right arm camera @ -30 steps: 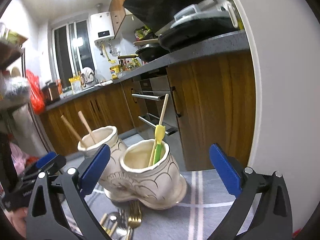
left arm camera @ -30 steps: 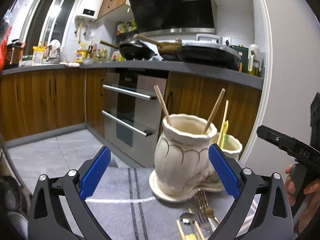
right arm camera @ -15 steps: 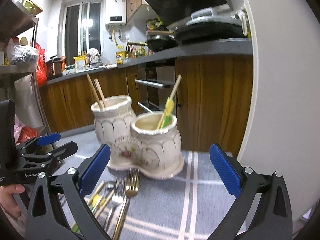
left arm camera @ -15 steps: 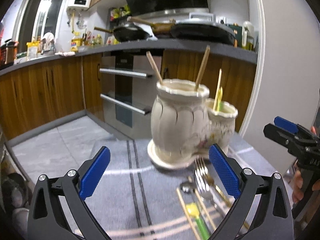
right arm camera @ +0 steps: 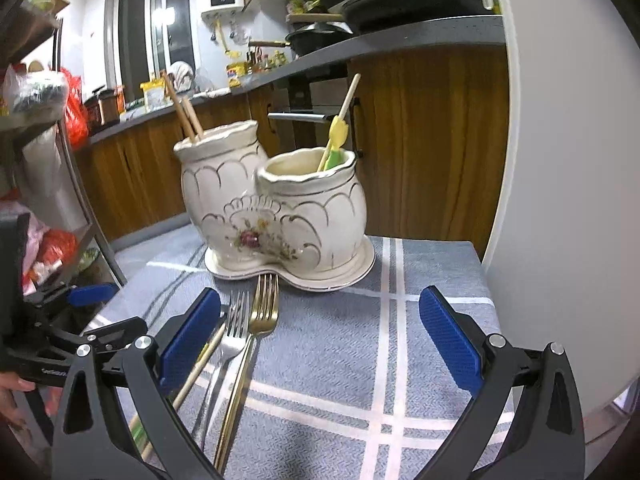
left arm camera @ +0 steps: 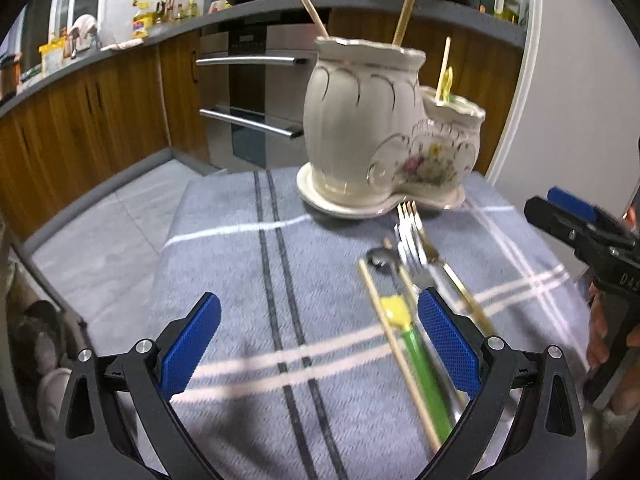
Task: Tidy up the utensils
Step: 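Close the left gripper on a wooden chopstick while the right grasps the gold fork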
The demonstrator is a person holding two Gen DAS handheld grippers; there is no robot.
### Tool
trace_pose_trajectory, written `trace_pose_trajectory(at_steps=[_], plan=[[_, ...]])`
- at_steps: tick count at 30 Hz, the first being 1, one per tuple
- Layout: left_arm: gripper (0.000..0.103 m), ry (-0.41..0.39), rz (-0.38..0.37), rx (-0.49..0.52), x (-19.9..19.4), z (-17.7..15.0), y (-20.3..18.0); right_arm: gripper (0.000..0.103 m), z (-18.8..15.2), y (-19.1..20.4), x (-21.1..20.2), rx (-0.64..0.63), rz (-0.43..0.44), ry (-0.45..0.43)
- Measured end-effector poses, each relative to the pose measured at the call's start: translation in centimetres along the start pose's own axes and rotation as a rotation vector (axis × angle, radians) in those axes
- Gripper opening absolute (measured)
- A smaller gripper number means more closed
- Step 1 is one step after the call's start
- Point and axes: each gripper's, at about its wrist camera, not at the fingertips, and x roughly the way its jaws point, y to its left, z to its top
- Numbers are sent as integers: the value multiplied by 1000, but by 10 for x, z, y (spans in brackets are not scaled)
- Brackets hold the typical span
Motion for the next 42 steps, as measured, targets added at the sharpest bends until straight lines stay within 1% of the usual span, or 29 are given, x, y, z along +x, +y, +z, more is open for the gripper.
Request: trace_pose_trajectory(at_steps=[6, 7, 8, 9, 12, 14, 15, 17, 21, 23, 24, 25, 26, 27, 28, 30, 31, 33, 34, 35, 36, 38, 42], plan=[[95, 73, 1, 42, 9, -12, -12, 98, 0, -6, 1, 27, 5, 15], [93, 81, -1, 48, 10, -14, -15, 98, 0, -8, 1, 37, 11, 18], [90, 91, -6, 51, 11, -16, -17, 98, 0, -9, 1, 44, 15, 19], [85, 98, -9, 53, 12, -17, -18, 98, 0, -10, 1, 51, 19, 20], [77, 112, -16, 60, 11, -19, -22, 98, 0, -12, 0, 54, 19, 16], [69, 116, -22, 58, 11, -19, -23, 98, 0, -12, -2, 47, 17, 11], [62, 126, -18, 61, 12, -19, -23, 98, 0, -11, -3, 41, 16, 11], [61, 131, -9, 70, 12, -20, -24, 98, -1, -9, -3, 22, 13, 18], [59, 140, -2, 84, 13, -19, -30, 98, -5, 0, 5, -28, 26, 77], [56, 144, 7, 111, 14, -20, -36, 98, -9, 8, 11, -65, 34, 125], [51, 142, 6, 122, 13, -20, -38, 97, -10, 10, 13, -71, 52, 144], [44, 143, 0, 126, 13, -19, -38, 96, -11, 11, 14, -70, 69, 157], [38, 146, 0, 134, 12, -19, -39, 94, -13, 12, 16, -65, 79, 174], [26, 148, -1, 142, 11, -19, -39, 90, -14, 12, 18, -61, 87, 192], [17, 150, -1, 148, 11, -19, -38, 87, -16, 13, 23, -59, 98, 228], [11, 151, 6, 155, 10, -19, -36, 72, -20, 17, 26, -62, 115, 264], [10, 148, 8, 159, 10, -19, -35, 69, -22, 21, 28, -73, 129, 281], [9, 145, 4, 162, 10, -19, -33, 56, -24, 29, 29, -99, 149, 292], [9, 145, 3, 162, 10, -19, -33, 54, -26, 33, 30, -117, 158, 299], [9, 145, 3, 162, 10, -19, -33, 48, -27, 36, 31, -128, 162, 306], [8, 144, 4, 162, 10, -19, -33, 39, -29, 39, 34, -142, 158, 317], [8, 143, 9, 162, 10, -19, -34, 30, -32, 41, 41, -155, 147, 340], [8, 142, 16, 161, 11, -19, -35, 24, -32, 44, 43, -152, 148, 345]])
